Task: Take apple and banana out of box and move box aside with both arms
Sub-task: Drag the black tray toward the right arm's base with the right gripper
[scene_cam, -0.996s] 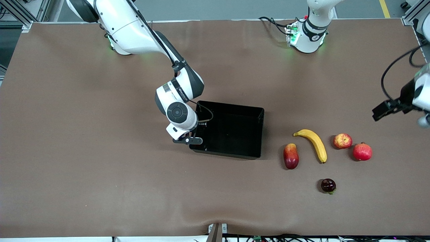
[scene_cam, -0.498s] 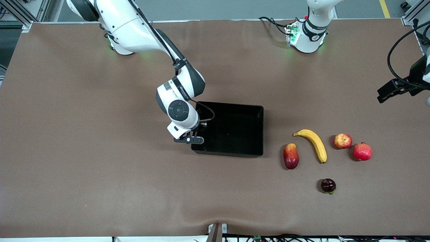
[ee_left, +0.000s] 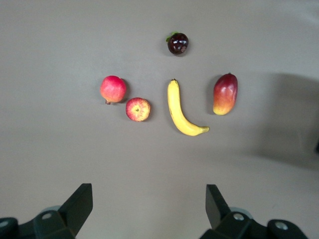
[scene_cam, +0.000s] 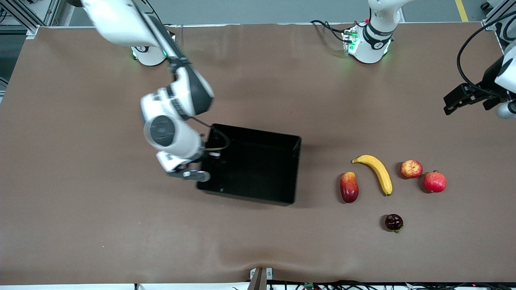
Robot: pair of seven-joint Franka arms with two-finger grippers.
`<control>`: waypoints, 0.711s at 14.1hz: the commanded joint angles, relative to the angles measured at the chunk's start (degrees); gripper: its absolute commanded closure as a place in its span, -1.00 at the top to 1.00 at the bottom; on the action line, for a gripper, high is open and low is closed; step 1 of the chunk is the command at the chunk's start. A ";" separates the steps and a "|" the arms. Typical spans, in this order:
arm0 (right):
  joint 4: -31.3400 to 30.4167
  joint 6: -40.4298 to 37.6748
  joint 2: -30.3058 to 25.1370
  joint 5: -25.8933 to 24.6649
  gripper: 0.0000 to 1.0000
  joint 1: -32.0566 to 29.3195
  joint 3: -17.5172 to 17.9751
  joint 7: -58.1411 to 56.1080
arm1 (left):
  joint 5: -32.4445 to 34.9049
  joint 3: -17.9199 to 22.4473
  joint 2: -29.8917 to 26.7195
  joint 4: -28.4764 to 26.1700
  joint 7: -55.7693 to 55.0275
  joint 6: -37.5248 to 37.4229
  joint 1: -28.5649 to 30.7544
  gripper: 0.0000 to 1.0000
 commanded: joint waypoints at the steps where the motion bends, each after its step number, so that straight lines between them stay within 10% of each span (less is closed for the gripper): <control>1: -2.49 -4.19 -4.39 -1.28 -1.00 -6.81 1.25 -3.19 | -2.44 14.54 -4.40 -4.41 1.68 -0.49 -13.45 1.00; 10: -8.20 -4.56 -8.00 -5.59 -1.00 -28.34 1.34 -27.60 | -2.45 18.10 -8.10 -8.91 1.59 -1.02 -17.89 1.00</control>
